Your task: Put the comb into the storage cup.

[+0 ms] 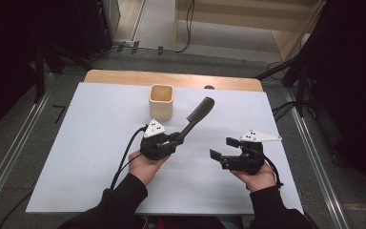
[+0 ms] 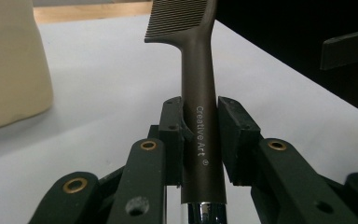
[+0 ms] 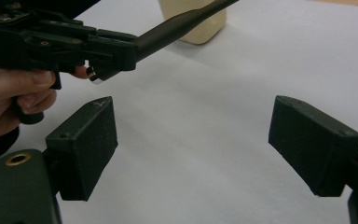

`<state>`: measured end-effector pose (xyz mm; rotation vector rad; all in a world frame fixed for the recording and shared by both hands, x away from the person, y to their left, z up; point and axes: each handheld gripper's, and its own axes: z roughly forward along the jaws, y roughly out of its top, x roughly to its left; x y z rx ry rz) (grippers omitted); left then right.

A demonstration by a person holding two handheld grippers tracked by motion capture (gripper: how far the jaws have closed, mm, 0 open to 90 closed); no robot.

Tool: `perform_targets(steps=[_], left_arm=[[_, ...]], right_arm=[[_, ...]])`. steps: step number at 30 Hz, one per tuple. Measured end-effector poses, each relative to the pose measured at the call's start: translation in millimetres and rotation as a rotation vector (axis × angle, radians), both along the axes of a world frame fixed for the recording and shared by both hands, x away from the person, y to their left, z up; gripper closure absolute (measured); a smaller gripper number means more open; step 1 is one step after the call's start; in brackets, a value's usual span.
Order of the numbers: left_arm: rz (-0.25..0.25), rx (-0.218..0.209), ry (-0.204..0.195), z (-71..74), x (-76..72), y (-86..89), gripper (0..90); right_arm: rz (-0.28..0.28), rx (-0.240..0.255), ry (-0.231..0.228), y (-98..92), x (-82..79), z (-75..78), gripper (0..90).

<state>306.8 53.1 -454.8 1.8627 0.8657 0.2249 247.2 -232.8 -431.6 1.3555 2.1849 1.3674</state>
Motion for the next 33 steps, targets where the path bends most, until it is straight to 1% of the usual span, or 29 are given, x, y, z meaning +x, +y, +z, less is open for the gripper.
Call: perform_targets(steps=[2,5,7,9,11,13,17,20,22,27,29,33], left_arm=[[0.012,-0.012,-0.010,0.1,0.0,-2.4,72.7],[0.024,-0.031,-0.018,-0.6,0.8,-6.6,72.7],[0.025,-0.030,-0.029,-1.8,0.8,-10.1,72.7],[0.030,-0.038,-0.030,-3.6,0.7,-13.9,72.7],[0.031,-0.039,-0.038,-5.4,0.4,-17.3,72.7],[0.036,-0.053,-0.038,-7.5,0.7,-20.7,72.7],[0.047,-0.053,-0.056,-10.0,0.1,-25.8,72.7],[0.055,-0.059,-0.080,-11.2,-0.9,-29.2,72.7],[0.062,-0.067,-0.088,-12.5,-0.6,-31.4,72.7],[0.072,-0.104,-0.108,-17.6,0.2,-36.6,72.7],[0.075,-0.109,-0.130,-18.8,-0.3,-38.7,72.7],[0.082,-0.122,-0.154,-20.3,-0.9,-42.8,72.7]], right_arm=[[-0.006,-0.004,-0.012,1.1,0.1,1.8,13.8],[-0.012,0.003,-0.012,1.6,2.1,2.4,13.8],[-0.018,0.008,-0.003,2.0,3.9,2.1,13.9],[-0.021,0.013,0.004,2.6,5.4,2.3,13.8],[-0.028,0.014,0.005,3.2,6.9,2.4,13.8],[-0.033,0.021,0.010,3.6,8.5,2.6,13.8],[-0.038,0.035,0.019,3.9,11.1,3.1,13.8],[-0.042,0.052,0.040,4.2,13.5,4.2,13.8],[-0.040,0.048,0.041,4.4,15.5,5.4,13.8],[-0.051,0.056,0.034,5.1,18.8,8.6,13.9],[-0.052,0.059,0.033,5.9,20.1,9.6,13.9],[-0.060,0.062,0.026,7.2,22.9,11.5,13.9]])
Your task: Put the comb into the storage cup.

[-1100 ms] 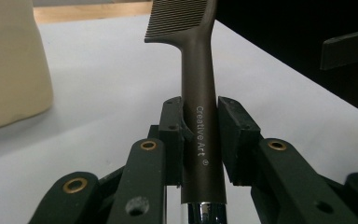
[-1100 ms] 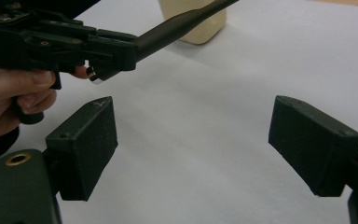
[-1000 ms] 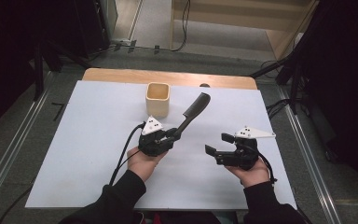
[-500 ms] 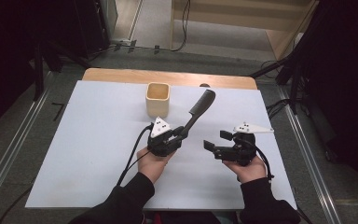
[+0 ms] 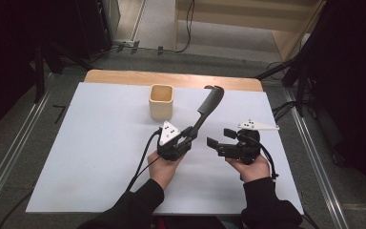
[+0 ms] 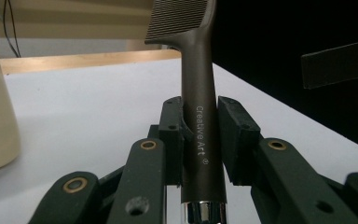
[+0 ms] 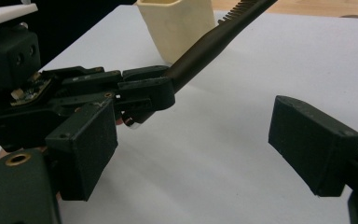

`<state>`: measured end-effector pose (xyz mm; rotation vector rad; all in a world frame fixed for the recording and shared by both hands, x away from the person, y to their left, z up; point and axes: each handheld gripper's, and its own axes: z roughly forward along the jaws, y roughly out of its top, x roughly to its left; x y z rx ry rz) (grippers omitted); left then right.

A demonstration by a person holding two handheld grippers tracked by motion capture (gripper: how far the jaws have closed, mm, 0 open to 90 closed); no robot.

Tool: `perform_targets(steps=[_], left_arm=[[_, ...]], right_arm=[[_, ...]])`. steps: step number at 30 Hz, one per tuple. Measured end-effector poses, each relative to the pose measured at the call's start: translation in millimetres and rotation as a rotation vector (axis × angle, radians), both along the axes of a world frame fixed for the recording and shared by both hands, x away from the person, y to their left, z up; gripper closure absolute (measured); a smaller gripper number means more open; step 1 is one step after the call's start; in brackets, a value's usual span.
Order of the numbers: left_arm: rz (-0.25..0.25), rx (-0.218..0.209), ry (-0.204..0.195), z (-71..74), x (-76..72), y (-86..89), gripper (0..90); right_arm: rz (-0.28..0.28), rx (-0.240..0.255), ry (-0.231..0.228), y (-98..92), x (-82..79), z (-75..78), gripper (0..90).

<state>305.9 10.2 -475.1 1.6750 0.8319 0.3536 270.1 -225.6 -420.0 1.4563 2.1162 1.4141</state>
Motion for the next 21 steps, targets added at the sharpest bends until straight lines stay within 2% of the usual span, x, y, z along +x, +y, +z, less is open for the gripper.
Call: perform_targets(steps=[2,5,7,12,21], left_arm=[[0.005,-0.011,-0.009,-0.8,0.3,-1.3,72.7],[0.015,-0.022,-0.046,-0.3,-1.5,-1.8,72.8],[0.022,-0.046,-0.056,0.7,-2.5,-1.8,72.7],[0.032,-0.056,-0.088,1.5,-6.2,-4.3,72.7],[0.033,-0.082,-0.090,-0.6,-8.0,-10.5,72.7]], right_arm=[[-0.006,0.002,0.002,0.8,1.7,1.0,14.0],[-0.008,0.014,0.009,1.7,4.3,2.9,18.2],[-0.012,0.019,0.001,2.5,5.5,4.0,18.2],[-0.019,0.035,-0.001,4.6,10.0,7.6,18.2],[-0.031,0.074,0.002,6.0,18.3,13.4,19.2]])
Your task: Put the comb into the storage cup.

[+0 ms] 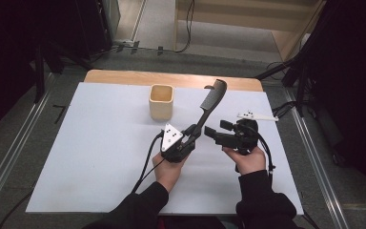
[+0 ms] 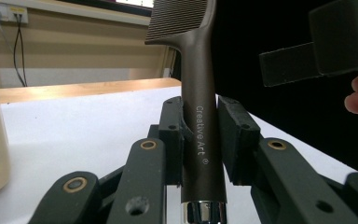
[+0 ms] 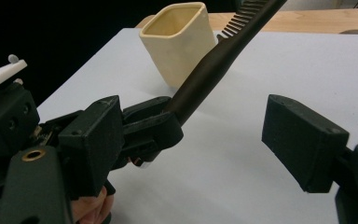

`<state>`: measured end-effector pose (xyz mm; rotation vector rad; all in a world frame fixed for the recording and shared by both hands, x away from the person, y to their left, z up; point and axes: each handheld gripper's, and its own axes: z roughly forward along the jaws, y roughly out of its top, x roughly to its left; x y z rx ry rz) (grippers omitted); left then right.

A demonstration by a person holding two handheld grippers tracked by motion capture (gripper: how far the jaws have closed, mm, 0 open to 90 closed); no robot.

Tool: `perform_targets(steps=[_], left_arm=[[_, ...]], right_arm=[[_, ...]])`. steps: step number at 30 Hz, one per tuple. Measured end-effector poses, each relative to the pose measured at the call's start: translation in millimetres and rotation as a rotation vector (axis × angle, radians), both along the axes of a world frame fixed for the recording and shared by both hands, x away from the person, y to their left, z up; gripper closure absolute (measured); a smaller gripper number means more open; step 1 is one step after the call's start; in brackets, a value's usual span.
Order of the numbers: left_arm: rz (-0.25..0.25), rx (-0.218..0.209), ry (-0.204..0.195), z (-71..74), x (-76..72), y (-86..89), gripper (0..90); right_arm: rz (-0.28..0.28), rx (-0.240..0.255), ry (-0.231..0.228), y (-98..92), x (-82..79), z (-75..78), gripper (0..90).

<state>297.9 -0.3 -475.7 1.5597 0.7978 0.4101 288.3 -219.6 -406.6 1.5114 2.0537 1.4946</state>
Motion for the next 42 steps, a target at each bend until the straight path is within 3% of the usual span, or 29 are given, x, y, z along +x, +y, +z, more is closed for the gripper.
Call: perform_targets(steps=[8,24,31,38,42], left_arm=[[0.000,-0.021,0.005,0.9,1.9,-2.7,72.7],[0.007,-0.009,0.003,0.1,1.2,-4.6,72.7],[0.003,-0.007,0.005,-0.5,-0.1,-6.0,72.7],[-0.001,-0.010,0.009,-1.5,0.6,-6.4,72.6],[0.001,-0.009,0.003,-1.0,0.2,-6.2,72.7]], right_arm=[[-0.023,0.004,-0.014,5.5,11.1,0.8,20.0],[-0.051,0.014,0.014,8.4,27.5,-4.6,21.8],[-0.053,-0.004,0.014,13.0,33.4,-6.5,22.1],[-0.068,0.021,0.036,15.0,39.1,-8.6,30.3],[-0.068,0.035,0.084,17.6,43.7,-10.5,35.8]])
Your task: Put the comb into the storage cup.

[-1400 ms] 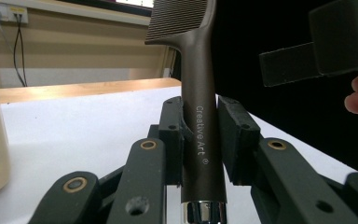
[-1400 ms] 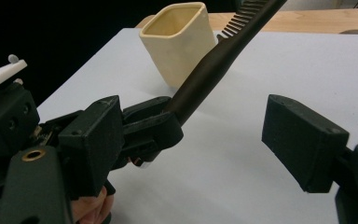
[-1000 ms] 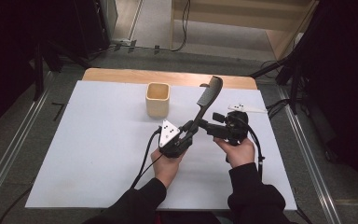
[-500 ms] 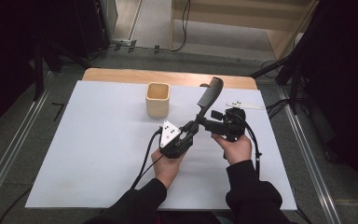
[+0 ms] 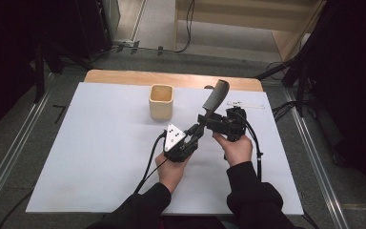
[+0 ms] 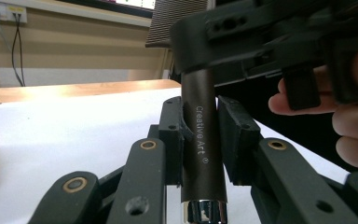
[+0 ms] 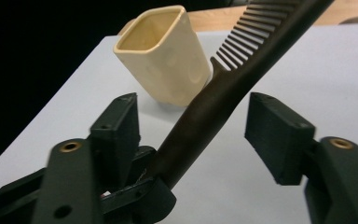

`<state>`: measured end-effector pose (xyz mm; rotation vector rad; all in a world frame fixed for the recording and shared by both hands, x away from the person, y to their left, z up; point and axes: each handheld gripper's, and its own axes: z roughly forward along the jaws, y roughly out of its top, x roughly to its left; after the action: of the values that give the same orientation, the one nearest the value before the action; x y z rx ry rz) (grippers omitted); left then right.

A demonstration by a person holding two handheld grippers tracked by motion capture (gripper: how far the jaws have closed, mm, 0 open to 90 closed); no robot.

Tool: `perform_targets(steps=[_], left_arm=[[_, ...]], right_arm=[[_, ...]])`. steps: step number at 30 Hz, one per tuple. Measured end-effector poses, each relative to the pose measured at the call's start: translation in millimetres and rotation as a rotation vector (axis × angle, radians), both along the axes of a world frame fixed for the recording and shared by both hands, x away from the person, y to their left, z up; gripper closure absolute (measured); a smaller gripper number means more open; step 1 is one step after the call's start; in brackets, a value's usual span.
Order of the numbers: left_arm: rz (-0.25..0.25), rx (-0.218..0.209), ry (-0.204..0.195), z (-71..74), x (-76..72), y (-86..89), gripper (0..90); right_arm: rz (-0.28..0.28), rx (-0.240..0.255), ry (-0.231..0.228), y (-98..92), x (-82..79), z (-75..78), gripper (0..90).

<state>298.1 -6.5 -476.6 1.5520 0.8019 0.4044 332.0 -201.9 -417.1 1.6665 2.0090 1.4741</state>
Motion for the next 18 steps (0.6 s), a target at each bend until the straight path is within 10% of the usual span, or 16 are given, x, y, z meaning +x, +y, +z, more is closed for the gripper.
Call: perform_targets(steps=[7,18], left_arm=[[-0.001,0.008,0.000,-0.5,-0.6,-0.7,72.6],[-0.005,0.015,0.010,-3.3,-0.8,-1.1,72.6]], right_arm=[[-0.021,0.015,0.071,3.2,4.3,-1.4,55.7],[-0.038,0.089,0.166,0.0,7.1,-1.0,63.6]])
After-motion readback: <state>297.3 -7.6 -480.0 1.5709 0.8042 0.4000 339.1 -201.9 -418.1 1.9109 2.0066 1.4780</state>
